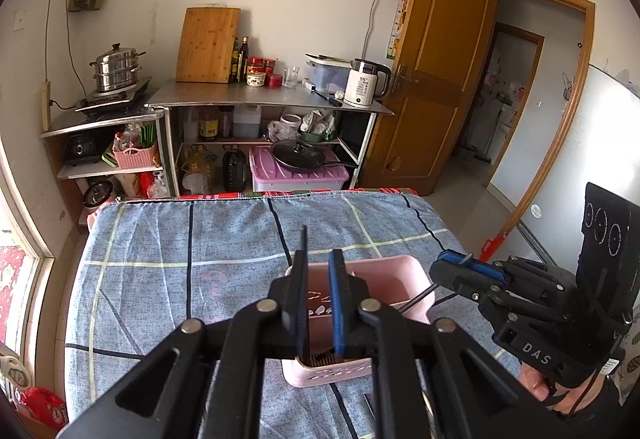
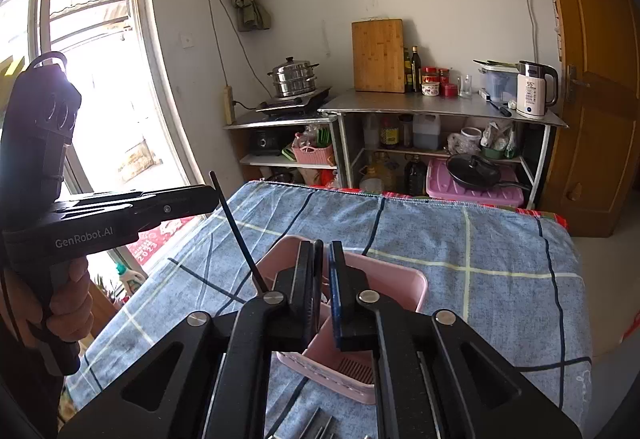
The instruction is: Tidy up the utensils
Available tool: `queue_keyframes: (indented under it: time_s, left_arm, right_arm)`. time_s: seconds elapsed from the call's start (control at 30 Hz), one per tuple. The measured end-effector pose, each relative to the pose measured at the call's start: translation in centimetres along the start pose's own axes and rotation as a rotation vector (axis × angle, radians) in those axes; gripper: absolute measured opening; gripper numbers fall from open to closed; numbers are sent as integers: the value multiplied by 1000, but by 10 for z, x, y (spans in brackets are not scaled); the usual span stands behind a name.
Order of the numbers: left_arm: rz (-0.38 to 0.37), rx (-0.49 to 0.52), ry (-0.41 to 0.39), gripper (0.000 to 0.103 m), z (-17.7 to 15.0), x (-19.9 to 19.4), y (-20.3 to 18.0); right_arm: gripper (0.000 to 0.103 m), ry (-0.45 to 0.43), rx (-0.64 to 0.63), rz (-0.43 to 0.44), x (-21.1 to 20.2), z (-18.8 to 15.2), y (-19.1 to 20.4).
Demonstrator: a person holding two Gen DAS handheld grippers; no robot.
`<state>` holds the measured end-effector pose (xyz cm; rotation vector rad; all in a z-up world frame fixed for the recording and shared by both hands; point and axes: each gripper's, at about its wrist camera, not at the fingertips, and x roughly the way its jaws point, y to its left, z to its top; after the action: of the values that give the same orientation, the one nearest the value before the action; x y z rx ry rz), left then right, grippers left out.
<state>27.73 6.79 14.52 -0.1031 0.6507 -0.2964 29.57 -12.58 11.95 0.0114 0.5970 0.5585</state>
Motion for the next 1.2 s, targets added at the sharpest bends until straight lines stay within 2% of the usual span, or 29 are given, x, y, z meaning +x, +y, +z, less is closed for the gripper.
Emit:
queue_keyframes:
  time_s: [0.03,0.07,0.1,0.43,0.73,0.83,0.97,1.2]
  left_arm:
    - [1,-3,-10,27,0,-3,0]
    - [-4,-9,-21,33,0,-6,1]
    - [-4,-12,-31,34,0,-10,2]
    - [27,-7,-128,38,-11,-58,-3]
    - [6,18,-171,39,-46,-98,-22]
    - [-14,15,-159,39,-69,-103,-26]
    - [-45,6,-104,39,-102,-93,-31]
    - [-64,-6,28,38,-148,-58,-38]
  right_arm:
    - [19,-4,-2,4,-3,-1,0]
    - [19,-8,-5,7,-5,-1,0]
    - [19,-12,-8,5,-8,-1,0]
    - [20,-90,-13,-27,-60,-9,-2]
    - [20,-152,-3,-43,-115,-34,-1]
    - [20,-158,6,-47,-132,-52,-3]
    - [20,-138,34,-55,-143,-81,-6]
    - [20,-36,92,-80,-130,-126,-20]
